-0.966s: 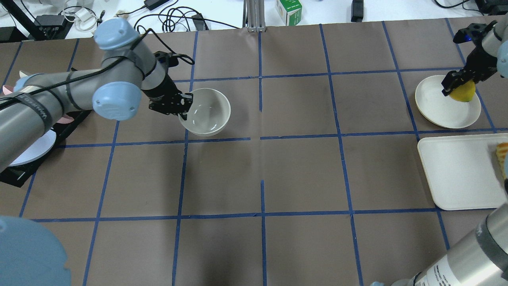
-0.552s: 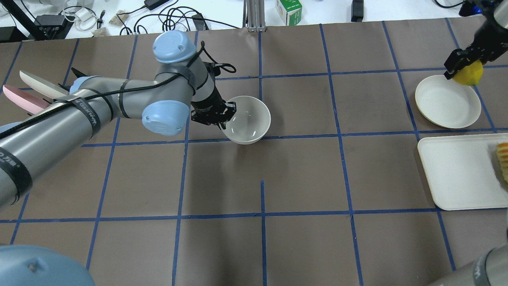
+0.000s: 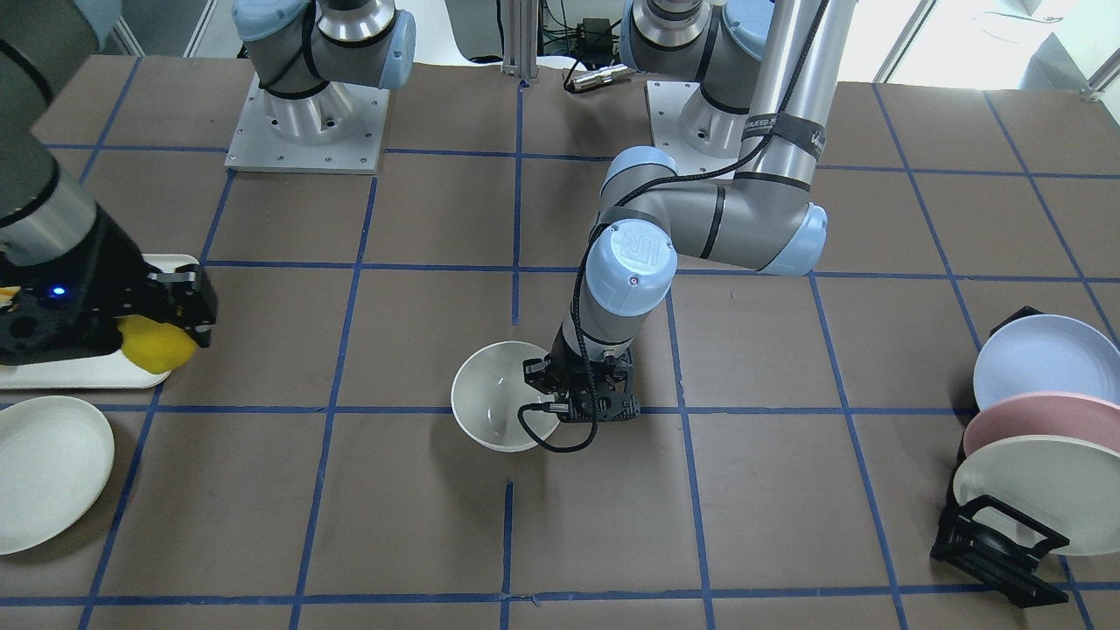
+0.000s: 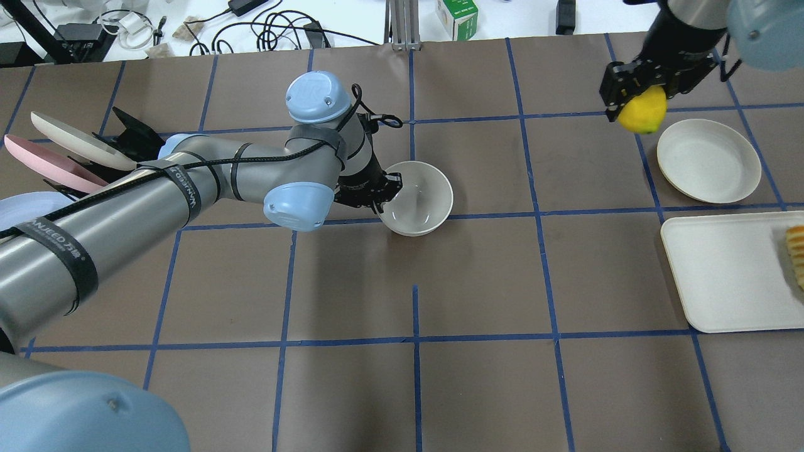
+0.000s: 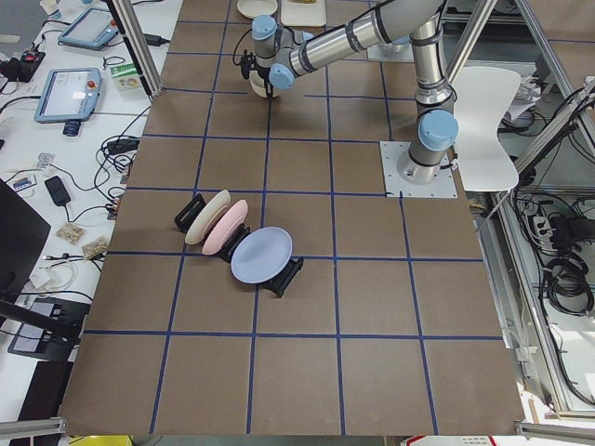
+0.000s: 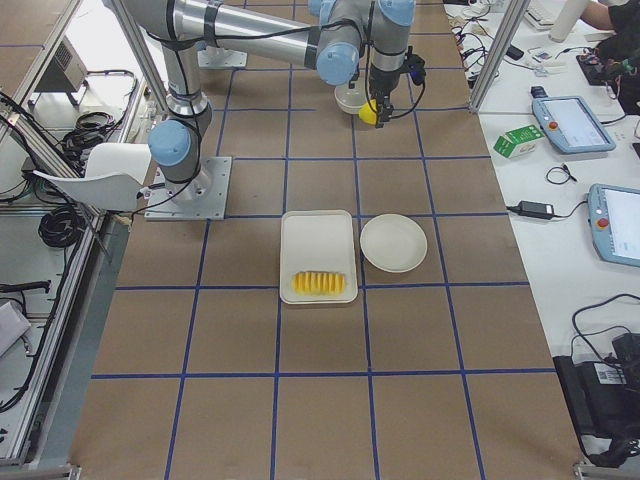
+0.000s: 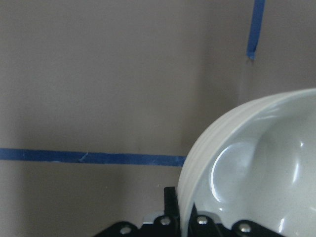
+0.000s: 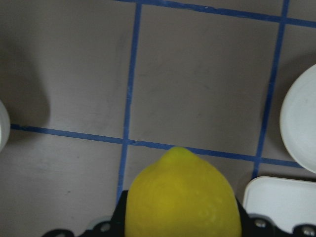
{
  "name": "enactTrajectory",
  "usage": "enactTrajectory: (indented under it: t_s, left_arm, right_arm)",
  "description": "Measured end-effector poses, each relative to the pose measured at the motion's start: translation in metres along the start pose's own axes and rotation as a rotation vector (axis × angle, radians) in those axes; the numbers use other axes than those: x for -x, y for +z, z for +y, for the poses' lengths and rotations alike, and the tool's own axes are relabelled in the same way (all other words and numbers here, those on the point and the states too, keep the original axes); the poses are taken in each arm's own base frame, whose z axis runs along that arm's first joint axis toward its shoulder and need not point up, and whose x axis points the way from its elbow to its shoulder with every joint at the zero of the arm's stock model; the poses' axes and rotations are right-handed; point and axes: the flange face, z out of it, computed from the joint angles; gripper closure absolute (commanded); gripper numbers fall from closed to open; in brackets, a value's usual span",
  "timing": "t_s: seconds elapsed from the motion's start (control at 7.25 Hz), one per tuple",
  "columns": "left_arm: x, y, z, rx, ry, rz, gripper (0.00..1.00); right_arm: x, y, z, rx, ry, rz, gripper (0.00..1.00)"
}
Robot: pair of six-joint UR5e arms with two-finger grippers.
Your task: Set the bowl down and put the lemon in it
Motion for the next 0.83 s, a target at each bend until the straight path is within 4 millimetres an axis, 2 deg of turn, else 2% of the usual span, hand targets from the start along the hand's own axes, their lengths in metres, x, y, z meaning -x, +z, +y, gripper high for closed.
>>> enactTrajectory:
  t_s: [0.14,0.28,0.41,0.69,0.83]
  left_arm:
    - [0.004,-0.001,-0.005,-0.011,0.0,0.001,0.0]
    - [0.011,-0.009,-0.011,-0.026,0.0,0.002,0.0]
    - [0.02,-0.027,-0.015,-0.046,0.016,0.005,0.0]
    - [0.036,-0.08,-0.019,-0.055,0.076,-0.011,0.0]
    - [0.048,-0.112,-0.02,-0.041,0.115,-0.049,0.0]
  right_arm:
    - [0.047,0.014,-0.008,0.008,0.033,-0.014,0.74]
    - [0.096,0.026,-0.013,0.001,0.067,-0.02,0.74]
    - [0.141,0.038,-0.015,-0.015,0.099,-0.019,0.74]
    - [0.212,0.058,-0.011,-0.037,0.115,-0.02,0.73]
    - [0.235,0.069,-0.01,-0.047,0.112,-0.025,0.73]
